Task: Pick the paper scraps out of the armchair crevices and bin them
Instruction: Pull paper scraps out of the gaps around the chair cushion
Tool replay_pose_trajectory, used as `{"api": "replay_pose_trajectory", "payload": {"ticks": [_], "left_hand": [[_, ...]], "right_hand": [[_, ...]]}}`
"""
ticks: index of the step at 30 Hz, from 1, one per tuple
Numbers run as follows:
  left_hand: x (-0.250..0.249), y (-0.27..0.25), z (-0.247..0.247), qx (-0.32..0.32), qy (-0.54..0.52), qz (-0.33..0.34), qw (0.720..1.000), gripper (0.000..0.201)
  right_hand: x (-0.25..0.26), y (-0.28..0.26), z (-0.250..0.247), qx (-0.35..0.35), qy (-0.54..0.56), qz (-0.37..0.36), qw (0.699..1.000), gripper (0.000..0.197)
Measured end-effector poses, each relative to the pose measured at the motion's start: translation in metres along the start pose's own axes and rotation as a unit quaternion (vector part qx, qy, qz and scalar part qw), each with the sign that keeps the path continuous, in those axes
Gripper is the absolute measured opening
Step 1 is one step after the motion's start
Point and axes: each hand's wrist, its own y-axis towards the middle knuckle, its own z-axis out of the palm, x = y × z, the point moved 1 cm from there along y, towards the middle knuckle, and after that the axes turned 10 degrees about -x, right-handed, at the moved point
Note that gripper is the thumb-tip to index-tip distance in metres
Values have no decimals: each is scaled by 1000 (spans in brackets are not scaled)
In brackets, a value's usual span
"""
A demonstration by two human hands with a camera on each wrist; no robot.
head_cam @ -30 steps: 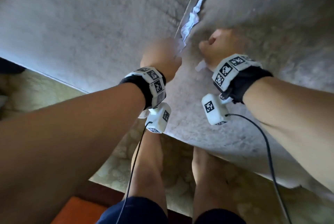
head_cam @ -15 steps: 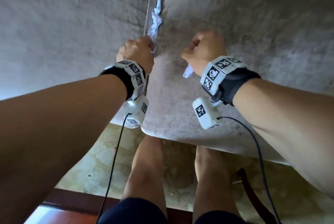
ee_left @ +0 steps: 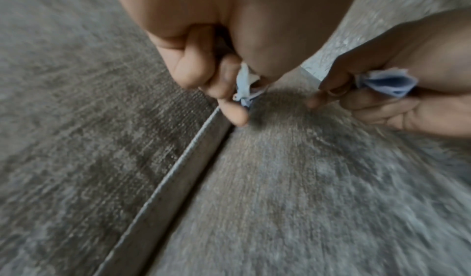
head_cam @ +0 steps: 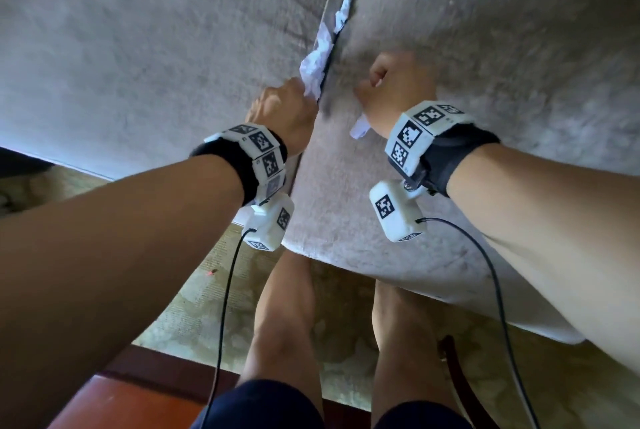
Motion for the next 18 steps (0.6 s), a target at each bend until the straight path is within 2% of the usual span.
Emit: {"api": "replay_pose_trajectory", "payload": {"ticks": [3, 6, 8, 10, 13, 15, 18], "left_hand": [[2, -3, -5, 21, -12, -1, 1000, 25], [8, -4, -7, 8, -48, -10, 999, 17], [14, -6, -8, -4, -81, -20, 997, 18], [18, -8, -10, -4, -114, -27, 993, 22], [25, -11, -13, 8, -145, -17, 989, 26], [31, -12, -15, 25, -162, -34, 986, 14], [38, -12, -15, 37, -184, -81, 979, 22]], "right_hand": [[11, 6, 9, 10, -2, 11, 1000, 23], [21, 9, 17, -7, -3, 1, 1000, 2], [25, 11, 20, -9, -16, -4, 1000, 22], [26, 15, 21, -1, -36, -9, 999, 31], [29, 24, 27, 3, -80, -12, 997, 34], [32, 31, 31, -18, -91, -13, 996, 34], [37, 41, 34, -56, -100, -15, 993, 34]]}}
